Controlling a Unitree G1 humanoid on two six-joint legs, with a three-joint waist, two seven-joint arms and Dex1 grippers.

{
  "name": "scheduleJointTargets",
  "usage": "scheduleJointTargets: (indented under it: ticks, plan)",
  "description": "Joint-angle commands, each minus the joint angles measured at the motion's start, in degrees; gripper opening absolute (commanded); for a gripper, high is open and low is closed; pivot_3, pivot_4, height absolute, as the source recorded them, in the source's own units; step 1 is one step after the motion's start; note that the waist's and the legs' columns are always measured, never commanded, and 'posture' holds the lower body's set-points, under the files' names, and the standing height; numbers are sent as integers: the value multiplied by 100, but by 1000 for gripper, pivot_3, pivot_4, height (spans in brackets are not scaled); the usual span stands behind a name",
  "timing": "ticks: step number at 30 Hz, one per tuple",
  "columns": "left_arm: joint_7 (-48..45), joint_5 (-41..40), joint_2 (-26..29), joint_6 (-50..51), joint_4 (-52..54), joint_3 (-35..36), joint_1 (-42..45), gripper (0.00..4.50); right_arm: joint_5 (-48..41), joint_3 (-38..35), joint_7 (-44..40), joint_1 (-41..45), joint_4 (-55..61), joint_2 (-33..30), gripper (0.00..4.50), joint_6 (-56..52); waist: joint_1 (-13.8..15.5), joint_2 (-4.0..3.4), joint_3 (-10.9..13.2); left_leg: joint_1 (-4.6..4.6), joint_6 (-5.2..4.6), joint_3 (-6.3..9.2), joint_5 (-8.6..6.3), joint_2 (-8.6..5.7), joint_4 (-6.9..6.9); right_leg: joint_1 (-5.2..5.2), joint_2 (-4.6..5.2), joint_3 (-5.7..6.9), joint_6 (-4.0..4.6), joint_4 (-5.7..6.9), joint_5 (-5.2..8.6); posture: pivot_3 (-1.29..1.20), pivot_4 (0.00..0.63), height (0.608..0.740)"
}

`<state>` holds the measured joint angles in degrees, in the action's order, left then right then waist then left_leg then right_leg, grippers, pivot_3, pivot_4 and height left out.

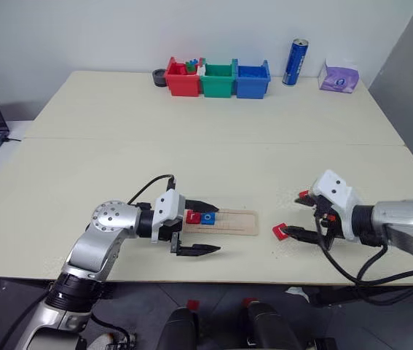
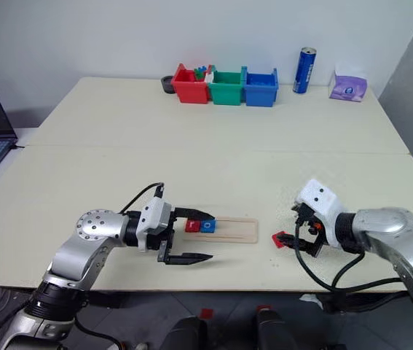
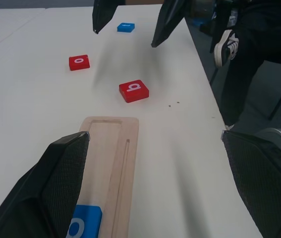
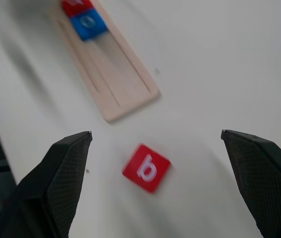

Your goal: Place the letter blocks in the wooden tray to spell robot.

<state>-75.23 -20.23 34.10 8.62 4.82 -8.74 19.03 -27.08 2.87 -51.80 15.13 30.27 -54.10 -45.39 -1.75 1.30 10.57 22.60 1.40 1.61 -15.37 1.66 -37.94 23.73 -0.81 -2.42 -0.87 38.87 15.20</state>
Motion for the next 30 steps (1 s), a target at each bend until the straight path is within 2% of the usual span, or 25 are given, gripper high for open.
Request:
scheduleJointTargets:
  ticks: [1,9,24,27,30]
  plan:
    - [-62,-26,-69,-185,-22,-65,126,4500,718,497,-1044,-131,-1042,2,4454,2098,-1,1,1,1,0,0,0,1,-2,0,0,0,0,0,0,0,150,740]
    - [-10,-39,-117,-196,17,-57,134,4500,1488,996,-1989,470,-2786,344,4454,4130,-11,-1,2,-10,1,-10,0,0,-7,-1,1,-10,1,12,-3,0,150,740]
    - [33,-125,3,-90,322,-38,-87,4500,2015,1330,-2407,1095,-4224,1104,4454,4742,4,-2,2,-13,1,-7,1,1,-9,-5,2,-8,29,15,-19,0,150,740]
    - [26,-129,16,-65,322,-28,-65,4500,2022,1298,-2441,1206,-4449,1181,3896,4682,3,-2,2,-20,1,-7,1,1,-9,-11,2,-9,29,15,-19,0,150,740]
    - [22,-130,29,-51,318,-10,-62,4500,2063,1259,-2481,1251,-4602,1177,2872,4782,6,-2,2,-28,1,-6,1,0,-8,-20,3,-8,29,15,-19,0,150,740]
